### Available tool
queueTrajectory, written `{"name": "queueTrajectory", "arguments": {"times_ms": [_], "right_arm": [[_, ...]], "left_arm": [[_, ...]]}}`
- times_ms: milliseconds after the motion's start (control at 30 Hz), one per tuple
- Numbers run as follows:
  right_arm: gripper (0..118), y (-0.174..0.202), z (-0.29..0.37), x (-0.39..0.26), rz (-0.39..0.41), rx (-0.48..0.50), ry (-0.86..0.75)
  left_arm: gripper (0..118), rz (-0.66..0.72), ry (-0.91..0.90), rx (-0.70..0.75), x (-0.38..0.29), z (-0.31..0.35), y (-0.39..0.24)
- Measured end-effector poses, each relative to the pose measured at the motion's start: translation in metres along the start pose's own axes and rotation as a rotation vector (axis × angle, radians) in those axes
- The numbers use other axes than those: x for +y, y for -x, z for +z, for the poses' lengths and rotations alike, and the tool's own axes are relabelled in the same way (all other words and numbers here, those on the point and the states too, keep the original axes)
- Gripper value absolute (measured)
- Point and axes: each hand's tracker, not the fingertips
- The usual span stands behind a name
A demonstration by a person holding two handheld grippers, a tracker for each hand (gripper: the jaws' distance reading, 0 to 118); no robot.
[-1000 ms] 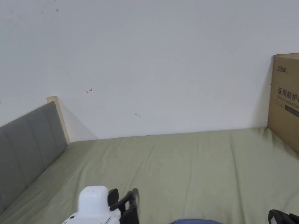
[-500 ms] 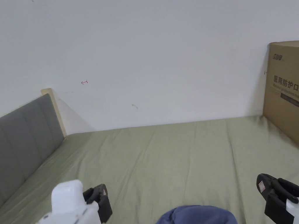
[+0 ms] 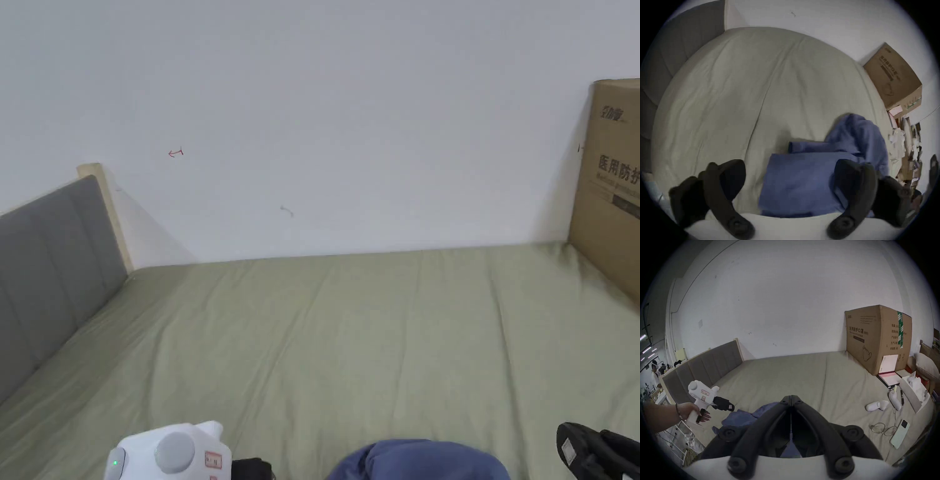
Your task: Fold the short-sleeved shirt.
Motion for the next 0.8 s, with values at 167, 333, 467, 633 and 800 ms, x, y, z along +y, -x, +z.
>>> {"name": "queueTrajectory", "arguments": {"times_ms": [167, 333, 467, 633, 800], "right_arm": [[0, -0.007, -0.012, -0.007, -0.004, -0.01, 0.046], [0, -0.009, -0.033, -0.016, -0.009, -0.038, 0.115], [0, -0.008, -0.059, -0.019, -0.034, -0.02, 0.179], [0, -0.001, -0.121, 0.012, -0.024, 0.161, 0.258], [78, 0.016, -0.226, 0.038, 0.059, 0.21, 0.541]], "left_arm": [[109, -0.041, 0.085, 0.048, -0.016, -0.046, -0.005], [101, -0.188, -0.022, 0.101, -0.05, -0.043, -0.023], [15, -0.228, -0.081, 0.033, -0.064, -0.013, -0.02], [7, -0.036, -0.305, -0.116, -0.088, 0.048, 0.007], [7, -0.03, -0.416, -0.149, -0.114, 0.094, 0.011]]}}
